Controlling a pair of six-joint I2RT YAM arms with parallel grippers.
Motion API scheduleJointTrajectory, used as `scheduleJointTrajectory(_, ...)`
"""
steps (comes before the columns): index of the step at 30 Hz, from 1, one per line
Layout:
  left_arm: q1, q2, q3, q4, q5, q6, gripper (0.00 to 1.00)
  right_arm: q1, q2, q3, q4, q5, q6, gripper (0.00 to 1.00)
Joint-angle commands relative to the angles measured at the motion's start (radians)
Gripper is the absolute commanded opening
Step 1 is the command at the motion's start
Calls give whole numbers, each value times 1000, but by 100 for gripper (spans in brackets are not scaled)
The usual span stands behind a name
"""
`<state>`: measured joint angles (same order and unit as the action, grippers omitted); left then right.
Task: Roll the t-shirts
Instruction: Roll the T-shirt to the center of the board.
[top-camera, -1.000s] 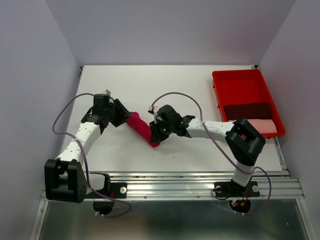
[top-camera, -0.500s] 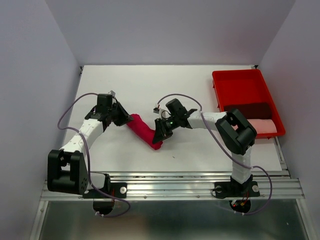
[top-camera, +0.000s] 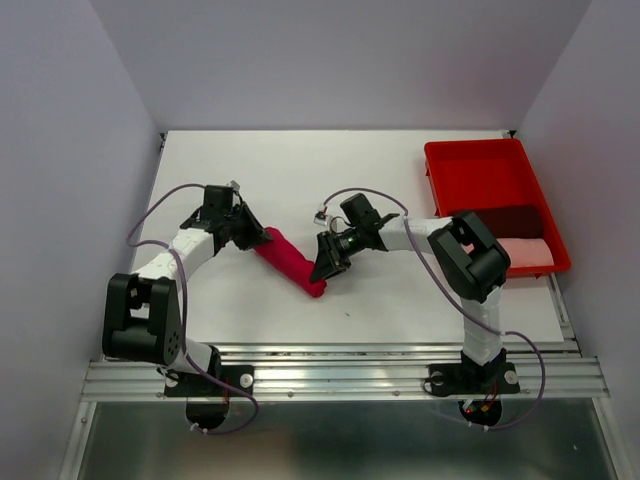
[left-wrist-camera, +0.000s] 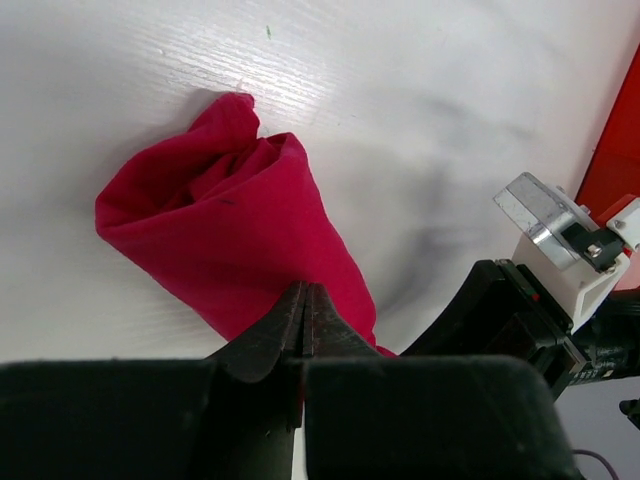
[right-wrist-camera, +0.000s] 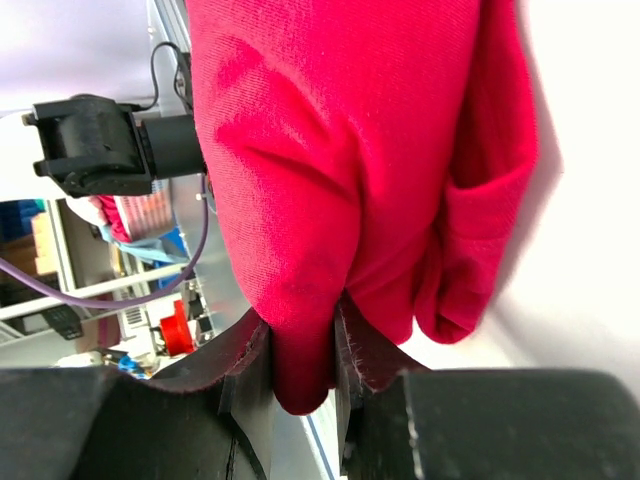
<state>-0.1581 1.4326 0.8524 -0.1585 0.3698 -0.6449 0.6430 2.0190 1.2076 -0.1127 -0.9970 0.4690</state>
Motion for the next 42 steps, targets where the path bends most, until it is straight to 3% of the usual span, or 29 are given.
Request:
scheduleJointTrajectory(1,-14,15,53,42,21,27,9,-23,29,50,10,-46,20,1)
scheduleJointTrajectory(9,-26,80,71,62,14,36,6,-43,61,67,-5,-20,31,1)
scheduleJointTrajectory(16,-26,182,88,82,-15,47,5,-52,70,86,-71,50,-6,9)
scheduleJointTrajectory(20,-26,218,102,93,-26,51,4,-62,61,102,-142,138,-44,24)
scheduleJointTrajectory(21,-24,232,106,93,-28,54,4,-62,54,107,-159,159,-52,34)
scheduleJointTrajectory(24,-26,244,103,96,-26,56,4,-62,14,116,-217,245,-76,43)
scheduleJointTrajectory(31,-24,241,91,102,-23,54,4,-62,-130,116,-346,428,-110,84)
scheduleJointTrajectory(38,-26,236,88,102,-25,56,4,1,-230,165,-389,589,-81,89)
scheduleJointTrajectory(40,-24,233,85,100,-26,56,4,36,-240,202,-387,633,-67,84)
scheduleJointTrajectory(42,-26,232,82,100,-28,56,4,78,-238,228,-380,670,-44,61)
